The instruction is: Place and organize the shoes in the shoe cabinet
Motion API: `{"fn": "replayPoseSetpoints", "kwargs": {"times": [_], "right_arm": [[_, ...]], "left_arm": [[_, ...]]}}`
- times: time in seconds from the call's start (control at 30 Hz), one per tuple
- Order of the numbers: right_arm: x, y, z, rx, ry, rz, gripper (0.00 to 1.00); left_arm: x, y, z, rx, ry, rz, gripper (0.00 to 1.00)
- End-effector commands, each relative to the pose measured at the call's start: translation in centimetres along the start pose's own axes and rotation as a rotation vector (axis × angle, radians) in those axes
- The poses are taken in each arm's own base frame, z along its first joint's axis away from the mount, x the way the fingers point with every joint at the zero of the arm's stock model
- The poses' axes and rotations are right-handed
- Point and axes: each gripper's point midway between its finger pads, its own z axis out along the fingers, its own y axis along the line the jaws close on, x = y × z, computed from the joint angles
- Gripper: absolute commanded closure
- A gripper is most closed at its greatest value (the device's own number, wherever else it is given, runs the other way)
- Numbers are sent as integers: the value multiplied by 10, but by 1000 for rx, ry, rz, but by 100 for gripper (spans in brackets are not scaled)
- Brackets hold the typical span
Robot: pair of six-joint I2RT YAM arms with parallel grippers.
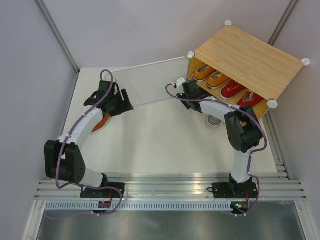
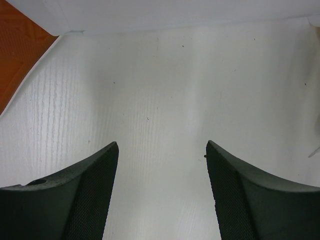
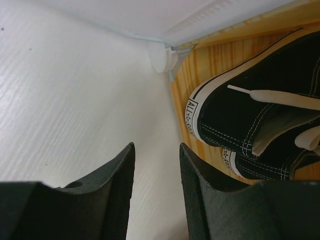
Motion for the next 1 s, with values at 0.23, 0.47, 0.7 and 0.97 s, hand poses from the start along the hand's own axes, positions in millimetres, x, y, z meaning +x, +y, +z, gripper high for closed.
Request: {"fn": "replayPoseSetpoints", "kwargs": {"times": [0.23,0.47,0.7,0.97], "right_arm": [[-3,-16,30,17,-25,43,54],[0,-37,37,115,-36,82,54],[-5,-76,31,322,-69,148,51],[-3,-95,26,439,-55,194,50]], "left_arm": [[-7,1,-9,4,-33,15,25],[-8,2,-10,1,-38,15,25],[-8,3,-10,-4,-42,17,25],[-8,3,-11,-4,-42,17,25]]}}
